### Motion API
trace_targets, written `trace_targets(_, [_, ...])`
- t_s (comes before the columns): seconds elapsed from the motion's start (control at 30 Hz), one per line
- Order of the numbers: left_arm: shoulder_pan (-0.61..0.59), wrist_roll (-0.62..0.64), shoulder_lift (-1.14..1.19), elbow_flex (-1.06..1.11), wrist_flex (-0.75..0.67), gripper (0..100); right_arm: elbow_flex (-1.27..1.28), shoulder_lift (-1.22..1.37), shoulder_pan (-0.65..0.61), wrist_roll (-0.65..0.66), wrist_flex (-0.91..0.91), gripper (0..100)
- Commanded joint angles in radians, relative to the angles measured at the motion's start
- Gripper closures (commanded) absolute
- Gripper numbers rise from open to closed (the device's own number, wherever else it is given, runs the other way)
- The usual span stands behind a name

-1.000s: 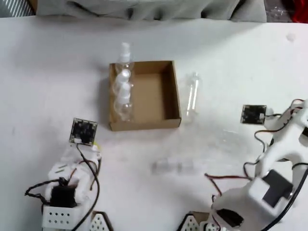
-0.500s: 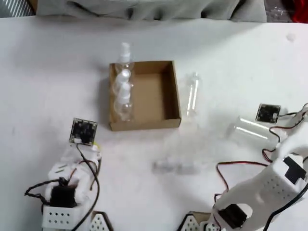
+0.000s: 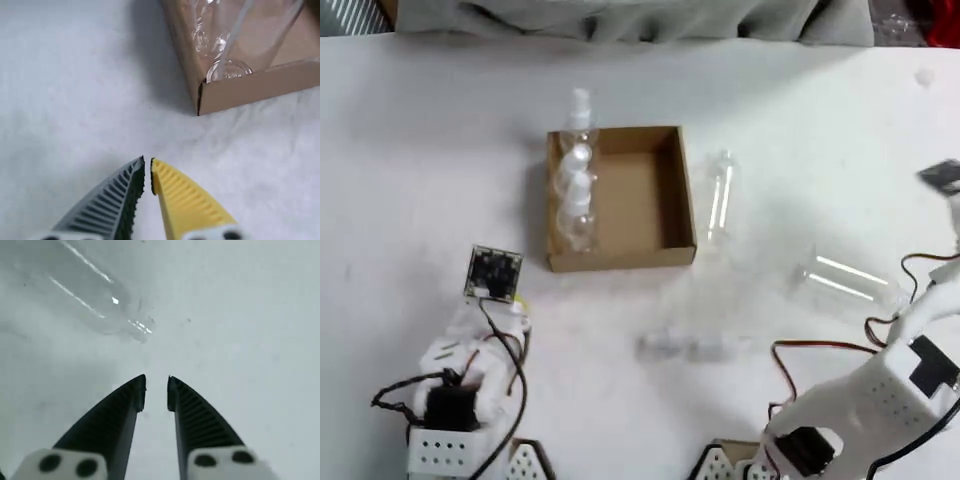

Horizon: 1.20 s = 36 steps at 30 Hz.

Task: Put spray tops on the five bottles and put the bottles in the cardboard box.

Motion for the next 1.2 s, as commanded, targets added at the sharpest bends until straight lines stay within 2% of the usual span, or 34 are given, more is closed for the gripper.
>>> trace_targets(0.0, [-0.004,-0.011,-0.016,-0.005,0.005,98,-0.04,-0.062,0.065,-0.249,0.018,97.1])
trace_targets(0.1, [-0.004,-0.011,-0.016,-0.005,0.005,98,-0.038,-0.053,0.113,-0.338,0.062,97.1])
trace_targets(0.2, [-0.004,-0.011,-0.016,-0.005,0.005,98,0.026,-0.062,0.13,-0.339,0.122,97.1])
trace_targets(0.4, [-0.007,-0.011,-0.016,-0.005,0.006,98,0.21,-0.084,0.151,-0.362,0.079,97.1])
trace_targets(0.63, [-0.007,-0.011,-0.016,-0.005,0.006,98,0.393,-0.145,0.171,-0.585,-0.085,96.7])
trace_targets(0.97, [-0.008,-0.011,-0.016,-0.005,0.006,98,0.425,-0.13,0.035,-1.074,-0.312,97.0])
trace_targets(1.17, [-0.008,-0.011,-0.016,-0.005,0.006,98,0.413,0.012,-0.012,-1.169,-0.366,97.1])
